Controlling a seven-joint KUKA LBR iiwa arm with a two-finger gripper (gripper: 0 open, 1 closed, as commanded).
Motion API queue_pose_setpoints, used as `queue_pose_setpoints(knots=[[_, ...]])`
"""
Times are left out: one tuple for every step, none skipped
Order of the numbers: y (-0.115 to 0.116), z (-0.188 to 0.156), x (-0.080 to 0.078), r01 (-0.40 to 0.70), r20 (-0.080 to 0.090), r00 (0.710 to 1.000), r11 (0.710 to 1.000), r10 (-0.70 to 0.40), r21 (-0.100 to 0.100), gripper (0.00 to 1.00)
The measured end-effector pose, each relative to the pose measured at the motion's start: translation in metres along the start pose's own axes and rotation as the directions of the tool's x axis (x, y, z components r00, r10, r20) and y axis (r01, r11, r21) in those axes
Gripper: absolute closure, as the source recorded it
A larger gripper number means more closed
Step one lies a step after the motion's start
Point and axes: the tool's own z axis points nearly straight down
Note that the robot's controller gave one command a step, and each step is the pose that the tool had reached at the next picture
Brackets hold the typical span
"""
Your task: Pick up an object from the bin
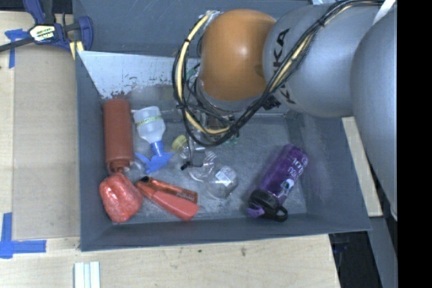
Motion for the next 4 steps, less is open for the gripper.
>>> queue_pose_setpoints(knots=[[0.048, -0.003, -0.003, 0.316, -0.003, 0.949, 0.949, -0.316, -0.002, 0.0], [0.044, 0.018, -0.026, 0.479, 0.0, 0.878, 0.878, -0.479, -0.002, 0.0], [0.042, 0.083, -0.042, 0.674, -0.006, 0.739, 0.739, -0.674, -0.001, 0.0], [0.047, 0.08, -0.045, 0.872, -0.008, 0.49, 0.49, -0.872, -0.01, 1.0]])
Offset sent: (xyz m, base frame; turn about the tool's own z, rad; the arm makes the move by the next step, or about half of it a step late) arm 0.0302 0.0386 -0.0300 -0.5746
